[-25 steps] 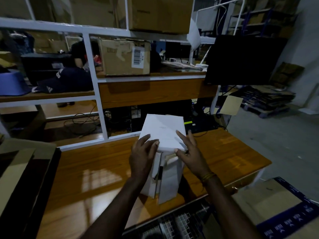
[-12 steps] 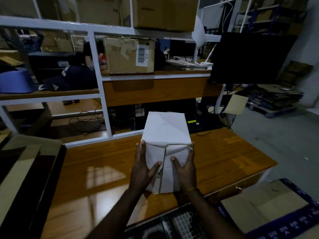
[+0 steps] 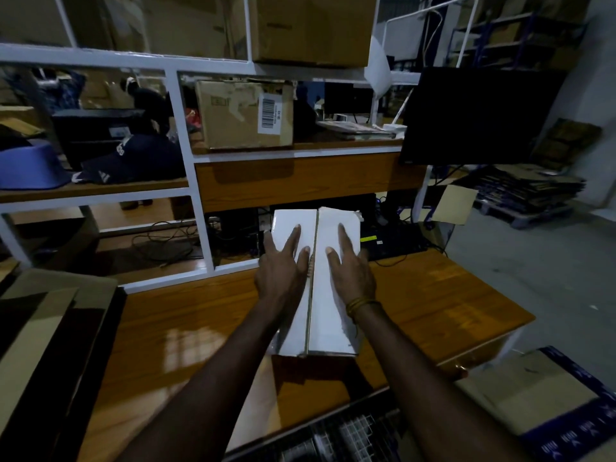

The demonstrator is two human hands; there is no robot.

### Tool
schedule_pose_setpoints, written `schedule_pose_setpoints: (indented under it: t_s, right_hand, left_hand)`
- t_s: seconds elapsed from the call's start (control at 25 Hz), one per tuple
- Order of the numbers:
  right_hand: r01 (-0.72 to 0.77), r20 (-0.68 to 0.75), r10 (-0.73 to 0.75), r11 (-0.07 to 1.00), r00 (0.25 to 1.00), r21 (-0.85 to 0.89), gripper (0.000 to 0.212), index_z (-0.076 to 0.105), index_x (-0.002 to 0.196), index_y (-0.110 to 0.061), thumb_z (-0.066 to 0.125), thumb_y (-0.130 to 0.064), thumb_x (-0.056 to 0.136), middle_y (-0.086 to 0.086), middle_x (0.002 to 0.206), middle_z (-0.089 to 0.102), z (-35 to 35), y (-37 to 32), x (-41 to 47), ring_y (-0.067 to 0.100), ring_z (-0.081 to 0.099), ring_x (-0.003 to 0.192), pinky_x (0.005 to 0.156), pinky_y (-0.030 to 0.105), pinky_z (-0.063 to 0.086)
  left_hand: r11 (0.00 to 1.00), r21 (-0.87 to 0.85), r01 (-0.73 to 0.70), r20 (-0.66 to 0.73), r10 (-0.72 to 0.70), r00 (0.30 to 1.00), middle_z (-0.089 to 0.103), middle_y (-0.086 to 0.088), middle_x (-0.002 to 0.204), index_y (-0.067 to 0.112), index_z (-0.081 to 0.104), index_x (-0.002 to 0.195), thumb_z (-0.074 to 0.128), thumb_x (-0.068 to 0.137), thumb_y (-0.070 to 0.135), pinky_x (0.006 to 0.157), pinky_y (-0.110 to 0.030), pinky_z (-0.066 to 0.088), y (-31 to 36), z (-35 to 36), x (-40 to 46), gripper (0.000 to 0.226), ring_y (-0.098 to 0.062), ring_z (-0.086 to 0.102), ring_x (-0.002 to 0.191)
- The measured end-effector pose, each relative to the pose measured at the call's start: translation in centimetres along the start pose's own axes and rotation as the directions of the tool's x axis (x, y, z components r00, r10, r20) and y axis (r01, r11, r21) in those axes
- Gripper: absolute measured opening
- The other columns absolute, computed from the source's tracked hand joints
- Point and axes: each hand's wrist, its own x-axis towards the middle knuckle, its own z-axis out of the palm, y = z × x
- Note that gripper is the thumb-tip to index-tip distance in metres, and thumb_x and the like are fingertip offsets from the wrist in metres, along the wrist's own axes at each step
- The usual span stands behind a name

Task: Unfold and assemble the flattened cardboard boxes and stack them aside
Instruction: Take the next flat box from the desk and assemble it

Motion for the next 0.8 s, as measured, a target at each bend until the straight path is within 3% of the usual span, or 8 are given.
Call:
schedule_pose_setpoints:
  t_s: [0.12, 0.28, 0.36, 0.44, 0.52, 0.6, 0.72, 0.8]
  right_hand:
    - [-0.058, 0.148, 0.069, 0.995, 0.987, -0.081, 0.059, 0.003, 0.153, -0.050, 0.030, -0.058, 0.101, 0.026, 0.161, 0.007, 0.7, 0.6, -0.3, 0.045, 0.047, 0.128, 0.093, 0.042, 0.047]
    - [-0.085, 0.252, 0.128, 0.981, 0.959, -0.174, 0.069, 0.002, 0.155, -0.043, 0.032, -0.064, 0.097, 0.028, 0.160, 0.004, 1.2, 0.9, -1.0, 0.046, 0.034, 0.137, 0.107, 0.049, 0.036]
    - [-0.087, 0.306, 0.144, 0.977, 0.941, -0.193, 0.076, 0.004, 0.156, -0.039, 0.038, -0.067, 0.094, 0.029, 0.158, 0.009, 1.3, 0.9, -0.5, 0.046, 0.030, 0.139, 0.109, 0.049, 0.033]
    - [-0.086, 0.364, 0.142, 0.982, 0.920, -0.167, 0.085, 0.009, 0.157, -0.035, 0.042, -0.072, 0.088, 0.023, 0.160, 0.014, 1.2, 1.1, 0.3, 0.044, 0.025, 0.143, 0.112, 0.050, 0.030]
    - [-0.050, 0.434, 0.103, 0.990, 0.895, -0.131, 0.095, 0.016, 0.157, -0.029, 0.044, -0.078, 0.081, 0.013, 0.162, 0.020, 1.3, 1.3, 0.8, 0.038, 0.019, 0.147, 0.116, 0.049, 0.026]
    - [-0.011, 0.488, 0.067, 0.993, 0.870, -0.117, 0.104, 0.018, 0.156, -0.026, 0.045, -0.084, 0.074, 0.010, 0.163, 0.021, 1.3, 1.0, 0.4, 0.035, 0.016, 0.149, 0.117, 0.049, 0.024]
    - [-0.050, 0.511, 0.113, 0.989, 0.852, -0.136, 0.120, 0.013, 0.157, -0.033, 0.044, -0.089, 0.055, 0.013, 0.164, 0.012, 1.2, 0.6, -0.2, 0.040, 0.008, 0.149, 0.117, 0.054, 0.022]
    - [-0.060, 0.506, 0.101, 0.993, 0.857, -0.097, 0.114, 0.016, 0.157, -0.031, 0.049, -0.081, 0.060, 0.012, 0.164, 0.014, 1.0, 0.5, -0.4, 0.038, 0.010, 0.150, 0.118, 0.052, 0.023]
  left_hand:
    - [0.999, 0.037, 0.000, 0.192, -0.007, 0.981, -0.008, -0.007, 0.164, 0.044, 0.011, 0.153, 0.026, 0.099, 0.060, 0.094, -0.044, 0.045, -1.0, 0.1, 0.4, 0.058, -0.038, 0.043, 0.133]
    - [0.960, 0.270, -0.073, 0.300, -0.012, 0.954, -0.005, -0.009, 0.164, 0.028, 0.010, 0.156, 0.027, 0.106, 0.039, 0.102, -0.052, 0.042, -1.0, -0.9, -0.2, 0.054, -0.035, 0.020, 0.147]
    - [0.944, 0.323, -0.063, 0.325, -0.048, 0.945, 0.006, -0.014, 0.163, 0.024, 0.015, 0.155, 0.030, 0.106, 0.035, 0.104, -0.053, 0.040, -0.8, -1.2, 0.1, 0.053, -0.036, 0.019, 0.147]
    - [0.942, 0.337, 0.015, 0.320, -0.129, 0.939, 0.028, -0.021, 0.156, 0.025, 0.024, 0.152, 0.028, 0.102, 0.044, 0.098, -0.048, 0.042, -1.1, -0.9, 0.8, 0.054, -0.038, 0.037, 0.138]
    - [0.929, 0.368, 0.026, 0.296, -0.144, 0.944, 0.054, -0.018, 0.136, 0.019, 0.045, 0.138, 0.028, 0.099, 0.048, 0.085, -0.042, 0.046, -1.7, -1.1, 0.9, 0.052, -0.035, 0.054, 0.119]
    - [0.915, 0.404, -0.024, 0.305, -0.110, 0.946, 0.063, -0.013, 0.122, 0.015, 0.056, 0.121, 0.033, 0.099, 0.044, 0.076, -0.037, 0.044, -2.3, -1.5, 0.5, 0.043, -0.032, 0.059, 0.108]
    - [0.945, 0.325, 0.022, 0.331, -0.136, 0.934, 0.050, -0.013, 0.136, 0.020, 0.047, 0.132, 0.033, 0.100, 0.045, 0.086, -0.046, 0.045, -2.7, -1.1, -0.1, 0.042, -0.036, 0.049, 0.122]
    - [0.974, 0.178, 0.140, 0.312, -0.191, 0.931, 0.031, -0.017, 0.154, 0.024, 0.038, 0.143, 0.032, 0.098, 0.050, 0.100, -0.051, 0.040, -3.2, -0.3, -0.4, 0.052, -0.040, 0.036, 0.135]
